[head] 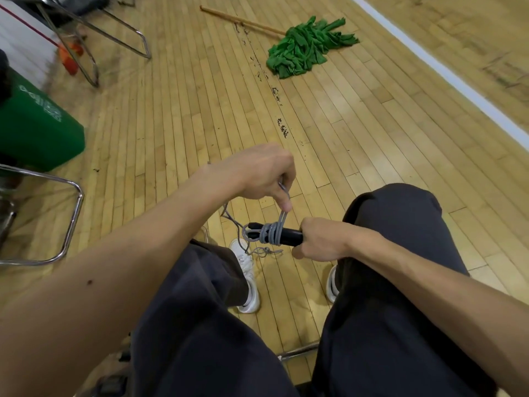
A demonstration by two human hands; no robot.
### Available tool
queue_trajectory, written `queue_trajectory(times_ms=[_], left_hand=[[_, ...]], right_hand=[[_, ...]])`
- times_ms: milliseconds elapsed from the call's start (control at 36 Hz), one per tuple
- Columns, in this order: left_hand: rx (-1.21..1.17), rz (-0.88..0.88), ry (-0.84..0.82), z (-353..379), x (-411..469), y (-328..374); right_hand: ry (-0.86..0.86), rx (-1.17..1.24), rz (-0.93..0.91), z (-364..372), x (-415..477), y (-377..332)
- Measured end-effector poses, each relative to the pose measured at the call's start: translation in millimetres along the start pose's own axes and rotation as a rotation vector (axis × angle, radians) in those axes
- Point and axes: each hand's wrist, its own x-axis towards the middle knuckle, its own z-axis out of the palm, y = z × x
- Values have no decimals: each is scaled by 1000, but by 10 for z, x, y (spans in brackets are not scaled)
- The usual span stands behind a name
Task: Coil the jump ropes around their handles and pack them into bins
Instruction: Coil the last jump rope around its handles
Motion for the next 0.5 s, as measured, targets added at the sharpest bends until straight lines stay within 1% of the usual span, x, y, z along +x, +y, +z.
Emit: queue_trajectory(times_ms=[167, 306, 500], left_hand=[[-238, -69, -1, 47, -12, -97], [-559, -71, -68, 87, -78, -195], [-845, -100, -117, 243, -166, -283]], right_hand=[[-2, 39, -121, -9, -35, 37], [-3, 73, -195, -4, -81, 26], [57, 107, -269, 7, -137, -6]])
